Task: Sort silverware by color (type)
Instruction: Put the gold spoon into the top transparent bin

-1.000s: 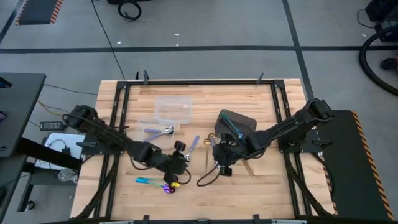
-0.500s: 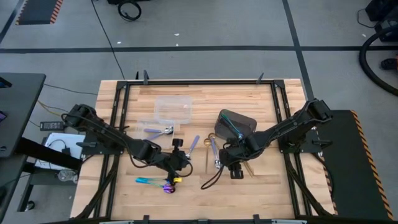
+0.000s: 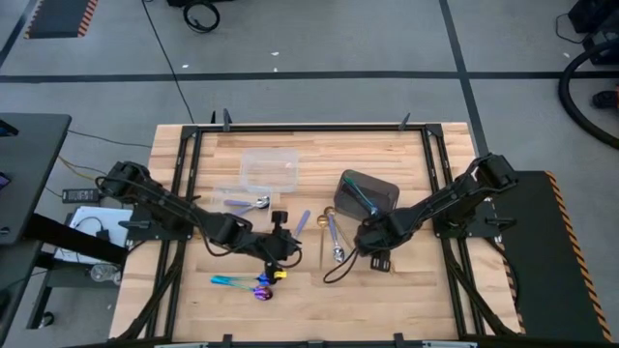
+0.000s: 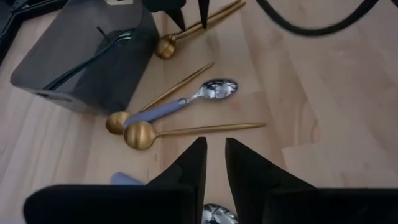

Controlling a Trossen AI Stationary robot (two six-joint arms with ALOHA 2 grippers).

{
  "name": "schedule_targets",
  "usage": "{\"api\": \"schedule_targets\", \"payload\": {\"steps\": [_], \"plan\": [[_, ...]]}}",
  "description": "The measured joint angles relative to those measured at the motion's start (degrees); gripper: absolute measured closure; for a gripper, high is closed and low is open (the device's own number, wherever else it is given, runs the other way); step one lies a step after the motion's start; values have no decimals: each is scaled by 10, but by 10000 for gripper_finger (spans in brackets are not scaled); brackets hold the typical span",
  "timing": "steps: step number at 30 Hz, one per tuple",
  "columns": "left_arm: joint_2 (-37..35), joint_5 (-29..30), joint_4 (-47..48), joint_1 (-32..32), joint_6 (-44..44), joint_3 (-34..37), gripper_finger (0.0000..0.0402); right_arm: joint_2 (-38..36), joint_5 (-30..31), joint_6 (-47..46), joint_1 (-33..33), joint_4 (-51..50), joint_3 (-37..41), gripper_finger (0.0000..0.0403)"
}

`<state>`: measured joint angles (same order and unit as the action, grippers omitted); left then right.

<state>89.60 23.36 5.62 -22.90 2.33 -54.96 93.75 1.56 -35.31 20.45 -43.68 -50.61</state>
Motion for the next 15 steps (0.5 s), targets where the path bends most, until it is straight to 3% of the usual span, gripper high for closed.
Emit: {"api": "schedule_targets", "payload": {"steps": [15], "plan": [[0, 0, 7, 2, 0, 0, 335, -14, -21, -85, 1, -80, 5, 241]]}}
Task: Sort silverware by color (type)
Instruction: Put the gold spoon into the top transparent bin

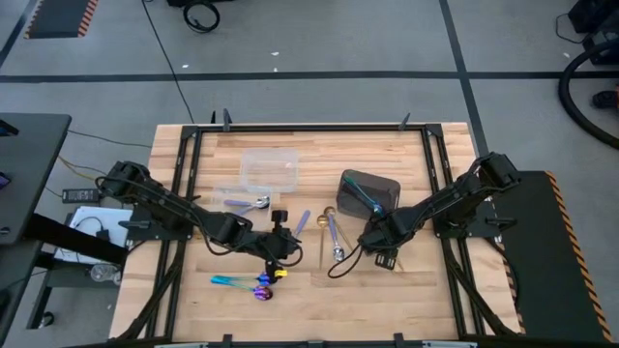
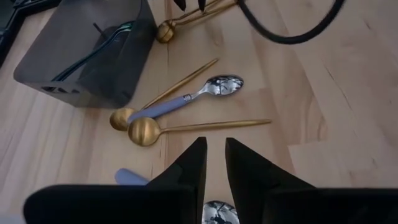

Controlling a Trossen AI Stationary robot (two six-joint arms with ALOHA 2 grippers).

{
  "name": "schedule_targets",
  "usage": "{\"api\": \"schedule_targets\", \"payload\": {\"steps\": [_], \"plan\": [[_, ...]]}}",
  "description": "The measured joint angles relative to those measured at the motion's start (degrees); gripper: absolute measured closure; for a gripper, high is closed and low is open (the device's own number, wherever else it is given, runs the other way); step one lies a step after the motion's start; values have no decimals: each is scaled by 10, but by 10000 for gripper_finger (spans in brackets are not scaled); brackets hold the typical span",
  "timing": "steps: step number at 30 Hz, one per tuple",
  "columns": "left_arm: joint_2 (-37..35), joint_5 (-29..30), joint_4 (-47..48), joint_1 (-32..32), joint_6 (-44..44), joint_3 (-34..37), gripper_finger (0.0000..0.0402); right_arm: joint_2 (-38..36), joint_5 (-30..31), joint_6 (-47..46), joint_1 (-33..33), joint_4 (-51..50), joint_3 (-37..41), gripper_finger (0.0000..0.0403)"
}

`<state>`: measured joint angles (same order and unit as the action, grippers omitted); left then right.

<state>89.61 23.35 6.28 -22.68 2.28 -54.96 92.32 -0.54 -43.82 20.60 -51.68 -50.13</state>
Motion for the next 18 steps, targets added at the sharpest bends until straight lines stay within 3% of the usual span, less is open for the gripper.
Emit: {"api": "schedule_targets", "payload": {"steps": [10, 18], "plan": [[0, 0, 5, 0, -1, 0, 335, -4, 18, -38, 12, -2, 18, 241], [0, 0, 5, 0, 0, 0, 335, -8, -10, -53, 11, 72, 67, 249]]}}
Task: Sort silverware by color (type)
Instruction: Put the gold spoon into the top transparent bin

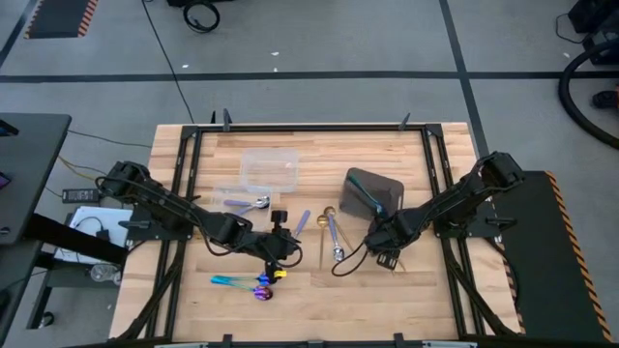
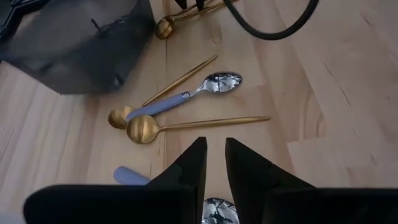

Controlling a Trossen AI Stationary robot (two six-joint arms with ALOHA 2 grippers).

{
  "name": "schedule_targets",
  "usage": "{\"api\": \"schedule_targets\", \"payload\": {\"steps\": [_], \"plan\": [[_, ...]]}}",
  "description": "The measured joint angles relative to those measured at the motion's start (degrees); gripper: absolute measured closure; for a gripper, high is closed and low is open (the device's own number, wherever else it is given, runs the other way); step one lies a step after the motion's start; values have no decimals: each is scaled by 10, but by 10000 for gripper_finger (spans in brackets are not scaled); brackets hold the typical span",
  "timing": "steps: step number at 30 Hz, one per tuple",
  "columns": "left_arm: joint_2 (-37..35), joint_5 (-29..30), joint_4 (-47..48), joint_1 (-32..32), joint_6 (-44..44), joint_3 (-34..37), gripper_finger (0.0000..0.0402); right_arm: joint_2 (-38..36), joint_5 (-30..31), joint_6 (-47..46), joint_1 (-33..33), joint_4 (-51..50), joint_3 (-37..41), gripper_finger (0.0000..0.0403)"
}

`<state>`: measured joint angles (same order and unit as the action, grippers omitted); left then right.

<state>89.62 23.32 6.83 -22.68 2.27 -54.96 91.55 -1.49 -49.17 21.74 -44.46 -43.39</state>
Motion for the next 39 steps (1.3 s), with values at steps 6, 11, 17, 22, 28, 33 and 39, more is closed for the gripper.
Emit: {"api": "schedule_targets", "payload": {"steps": [6, 11, 17, 22, 28, 33, 39], "plan": [[0, 0, 3, 0, 0, 0, 335, 1, -5, 0, 0, 6, 1, 302], [0, 0, 3, 0, 0, 0, 335, 4, -5, 14, 1, -7, -16, 347], [0, 0, 4, 0, 0, 0, 335, 7, 31, 42, 4, -22, -35, 369], [0, 0, 4, 0, 0, 0, 335, 6, 41, 53, 4, -24, -36, 378], [0, -7, 5, 0, 3, 0, 335, 5, 43, 57, 4, -30, -36, 380], [0, -11, 9, -1, 16, 0, 335, 3, 35, 59, 4, -43, -39, 381], [-1, -11, 26, -2, 2, -1, 335, 2, 37, 86, 5, -67, -76, 380]]}}
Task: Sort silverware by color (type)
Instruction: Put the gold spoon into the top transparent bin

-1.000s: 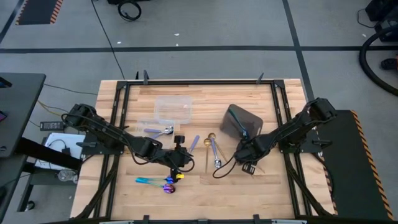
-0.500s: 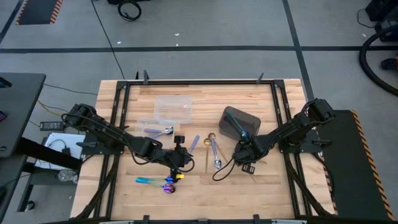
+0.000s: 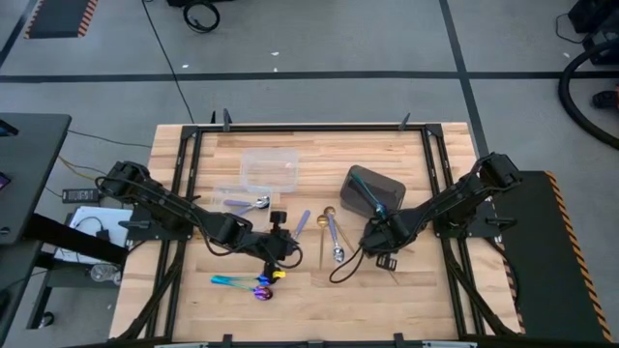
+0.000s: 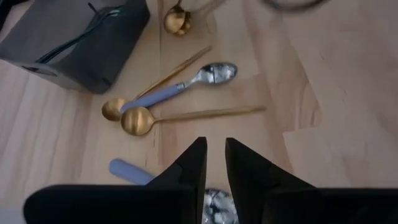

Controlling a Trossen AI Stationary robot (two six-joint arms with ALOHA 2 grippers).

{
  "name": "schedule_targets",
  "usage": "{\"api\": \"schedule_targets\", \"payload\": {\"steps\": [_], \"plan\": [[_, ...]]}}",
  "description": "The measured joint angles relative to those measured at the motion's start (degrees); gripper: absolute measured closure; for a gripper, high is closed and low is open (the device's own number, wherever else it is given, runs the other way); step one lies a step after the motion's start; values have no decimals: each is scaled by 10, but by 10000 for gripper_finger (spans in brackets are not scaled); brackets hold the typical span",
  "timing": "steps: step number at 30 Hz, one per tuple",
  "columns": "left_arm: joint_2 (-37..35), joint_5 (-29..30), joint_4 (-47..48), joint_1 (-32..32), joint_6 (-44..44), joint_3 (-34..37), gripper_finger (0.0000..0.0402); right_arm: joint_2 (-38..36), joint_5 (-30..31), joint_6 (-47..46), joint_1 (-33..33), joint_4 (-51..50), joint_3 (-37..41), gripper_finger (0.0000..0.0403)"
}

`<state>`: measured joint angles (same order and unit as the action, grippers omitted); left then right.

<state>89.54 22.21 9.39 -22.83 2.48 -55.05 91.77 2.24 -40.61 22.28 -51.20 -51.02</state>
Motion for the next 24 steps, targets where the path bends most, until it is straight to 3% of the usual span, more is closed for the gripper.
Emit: {"api": "schedule_targets", "payload": {"steps": [5, 11, 16, 24], "plan": [[-8, 1, 6, -3, -6, 3, 335, 0, 10, 32, 2, -12, -23, 380], [-10, 21, -30, -3, 28, 64, 335, 0, 26, 55, 5, -30, -49, 380], [-47, 27, -40, -12, 39, 74, 335, 0, 27, 83, 5, -29, -83, 380], [-91, 27, -35, -20, 33, 75, 335, -1, 55, 177, -41, 0, -152, 380]]}}
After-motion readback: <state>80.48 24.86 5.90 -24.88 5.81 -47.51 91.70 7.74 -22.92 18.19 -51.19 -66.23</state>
